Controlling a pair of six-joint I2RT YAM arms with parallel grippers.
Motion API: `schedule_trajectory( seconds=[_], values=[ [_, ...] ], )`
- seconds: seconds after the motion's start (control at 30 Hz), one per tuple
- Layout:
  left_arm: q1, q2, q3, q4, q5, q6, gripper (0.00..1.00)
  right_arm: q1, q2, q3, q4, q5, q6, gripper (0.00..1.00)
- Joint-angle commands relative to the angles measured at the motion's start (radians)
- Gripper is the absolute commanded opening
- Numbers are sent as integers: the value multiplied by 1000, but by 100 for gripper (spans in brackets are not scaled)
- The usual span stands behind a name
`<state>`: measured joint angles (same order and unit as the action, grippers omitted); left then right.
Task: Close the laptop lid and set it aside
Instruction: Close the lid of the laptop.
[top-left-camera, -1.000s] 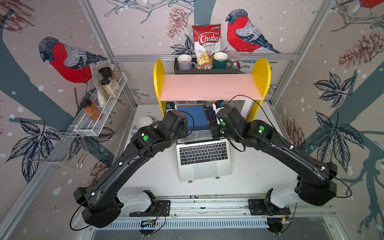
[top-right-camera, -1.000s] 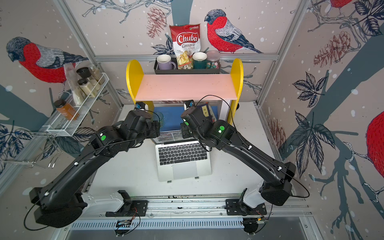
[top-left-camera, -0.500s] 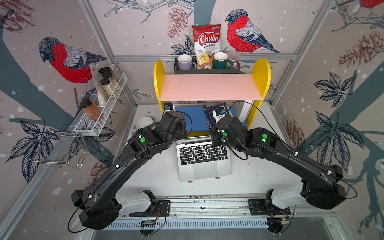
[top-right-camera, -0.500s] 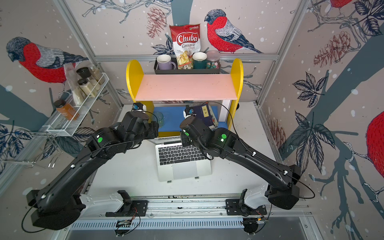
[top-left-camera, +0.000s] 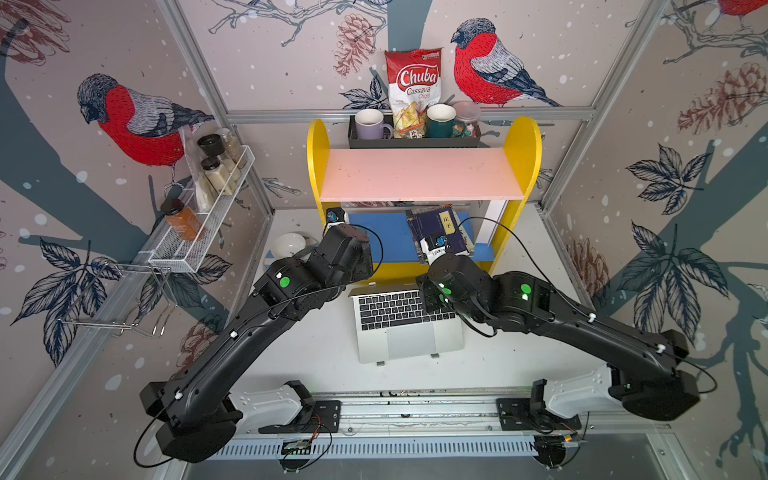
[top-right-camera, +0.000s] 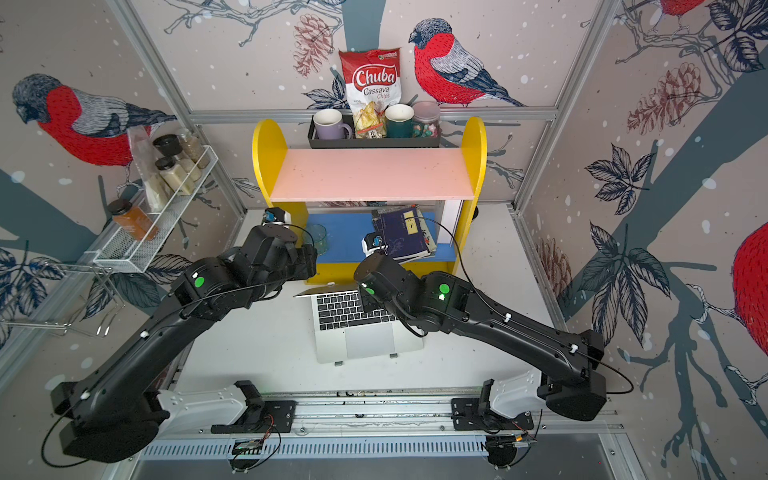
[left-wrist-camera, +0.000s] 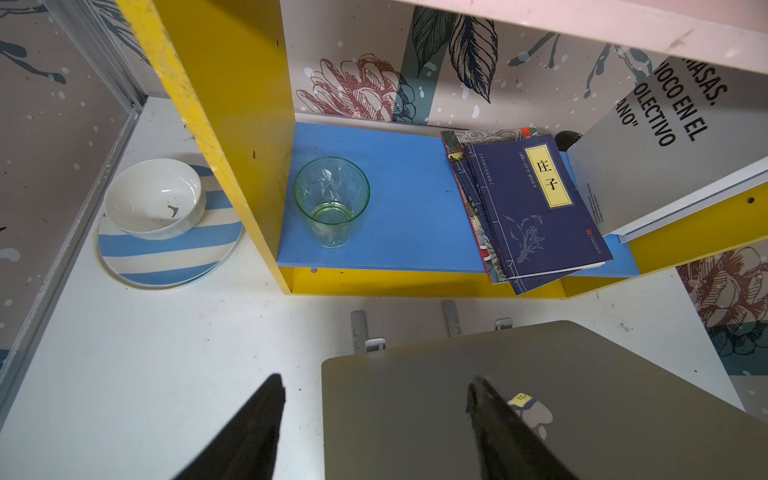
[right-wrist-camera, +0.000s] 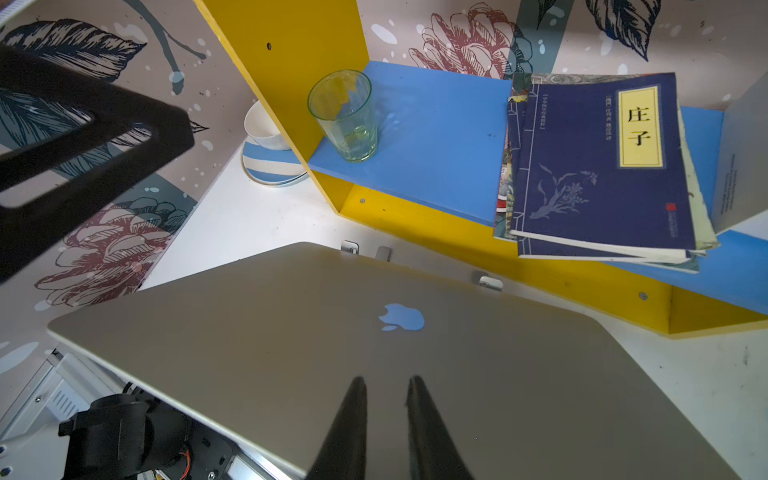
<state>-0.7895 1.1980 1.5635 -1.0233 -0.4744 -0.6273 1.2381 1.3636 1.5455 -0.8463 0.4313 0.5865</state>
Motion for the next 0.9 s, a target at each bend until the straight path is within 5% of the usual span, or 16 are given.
schedule_trajectory(
  seconds=[0.0,0.87],
  values=[
    [-5,-6,-7,20,-1,-6,69,21,-12,-24,-25,13,40,20],
    [-51,-78,-147,28,39,-79,69,168,-107,-213,-13,75,164,51]
  ],
)
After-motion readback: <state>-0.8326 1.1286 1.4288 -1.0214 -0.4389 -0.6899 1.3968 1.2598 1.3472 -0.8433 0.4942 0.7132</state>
